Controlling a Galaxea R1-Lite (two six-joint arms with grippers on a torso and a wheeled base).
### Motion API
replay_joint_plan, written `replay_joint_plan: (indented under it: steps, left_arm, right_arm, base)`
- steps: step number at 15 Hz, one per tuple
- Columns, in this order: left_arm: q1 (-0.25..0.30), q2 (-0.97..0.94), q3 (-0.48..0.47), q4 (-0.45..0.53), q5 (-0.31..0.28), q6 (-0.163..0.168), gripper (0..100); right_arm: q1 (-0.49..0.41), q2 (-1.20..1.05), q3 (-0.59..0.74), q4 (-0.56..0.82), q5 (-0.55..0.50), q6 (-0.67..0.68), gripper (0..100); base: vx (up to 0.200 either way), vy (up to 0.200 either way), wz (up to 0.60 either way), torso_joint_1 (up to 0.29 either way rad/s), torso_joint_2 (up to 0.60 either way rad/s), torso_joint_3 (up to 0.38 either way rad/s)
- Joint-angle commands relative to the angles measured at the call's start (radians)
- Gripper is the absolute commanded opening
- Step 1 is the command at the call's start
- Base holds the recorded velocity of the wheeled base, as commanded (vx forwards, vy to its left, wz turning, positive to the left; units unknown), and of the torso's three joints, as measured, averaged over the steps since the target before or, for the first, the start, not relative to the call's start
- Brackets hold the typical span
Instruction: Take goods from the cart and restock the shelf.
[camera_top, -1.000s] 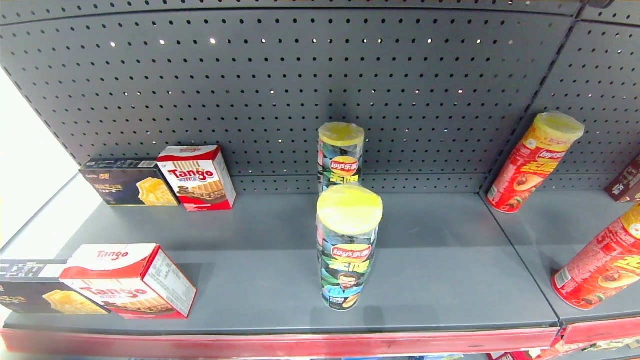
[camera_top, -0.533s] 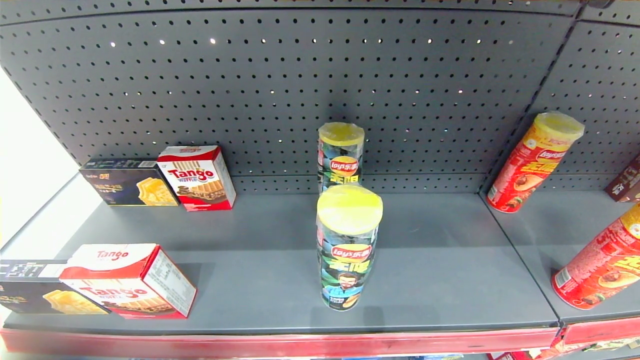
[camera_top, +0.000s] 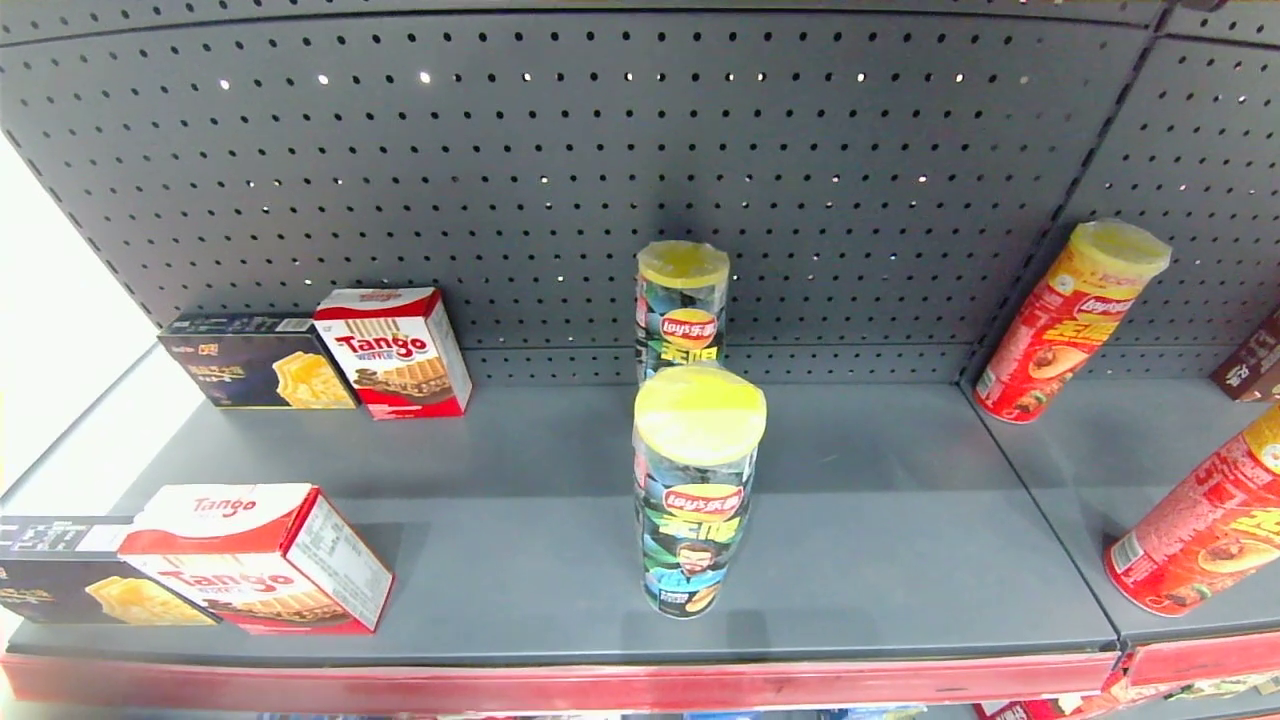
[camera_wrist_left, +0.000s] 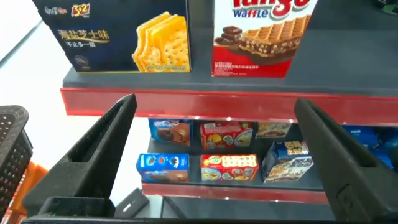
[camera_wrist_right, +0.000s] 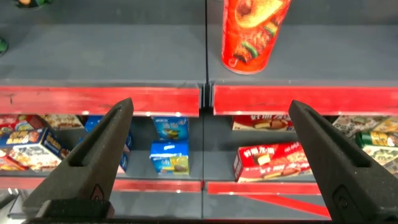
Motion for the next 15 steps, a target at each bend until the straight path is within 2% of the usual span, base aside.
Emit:
replay_joint_plan:
  steps: [1,15]
  left_arm:
    - [0.001,0.000,0.000,-0.001,0.000,0.002,100]
    - [0.001,0.000,0.000,-0.001,0.002,0.000,100]
  right_arm:
    - [0.000,0.000,0.000,0.000,0.000,0.000,100]
    - [0.000,0.000,0.000,0.000,0.000,0.000,100]
  base:
    - [0.000,0.000,0.00,0.000,0.00,0.000]
    - [0.000,0.000,0.00,0.000,0.00,0.000]
